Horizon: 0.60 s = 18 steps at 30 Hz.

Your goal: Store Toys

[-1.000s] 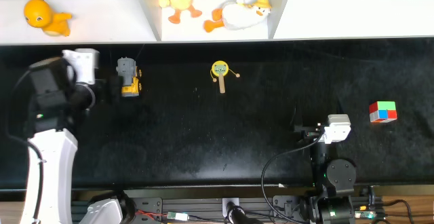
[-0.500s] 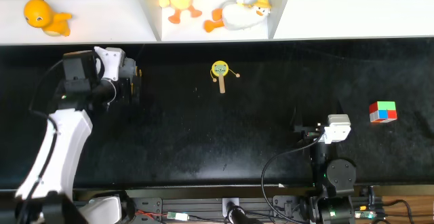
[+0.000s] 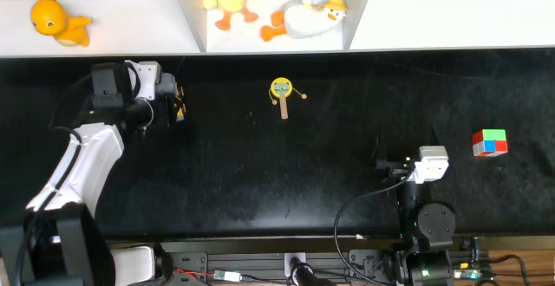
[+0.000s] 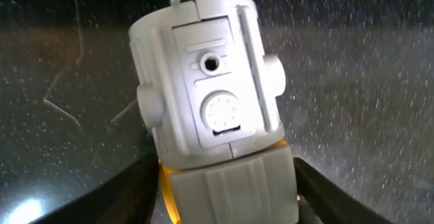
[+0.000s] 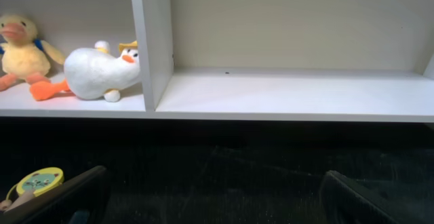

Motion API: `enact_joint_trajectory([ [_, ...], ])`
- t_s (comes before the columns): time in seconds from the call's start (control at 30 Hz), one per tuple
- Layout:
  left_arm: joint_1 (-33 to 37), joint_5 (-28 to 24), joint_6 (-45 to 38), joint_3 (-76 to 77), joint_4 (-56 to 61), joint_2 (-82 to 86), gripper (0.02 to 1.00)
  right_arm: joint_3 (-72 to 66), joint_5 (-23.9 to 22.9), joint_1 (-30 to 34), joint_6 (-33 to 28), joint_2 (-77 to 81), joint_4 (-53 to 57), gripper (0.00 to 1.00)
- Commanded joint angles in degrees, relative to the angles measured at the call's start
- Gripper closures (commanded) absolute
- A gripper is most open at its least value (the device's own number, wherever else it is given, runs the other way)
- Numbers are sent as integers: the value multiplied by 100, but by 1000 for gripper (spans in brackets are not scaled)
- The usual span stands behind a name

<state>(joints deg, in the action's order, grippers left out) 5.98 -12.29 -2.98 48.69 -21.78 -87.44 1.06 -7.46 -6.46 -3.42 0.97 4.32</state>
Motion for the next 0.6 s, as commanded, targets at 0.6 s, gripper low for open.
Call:
enact_joint_trajectory([
  [0.6,-22,479,4,-267,-603,1296,606,-76,44,7,22,9,-33,5],
])
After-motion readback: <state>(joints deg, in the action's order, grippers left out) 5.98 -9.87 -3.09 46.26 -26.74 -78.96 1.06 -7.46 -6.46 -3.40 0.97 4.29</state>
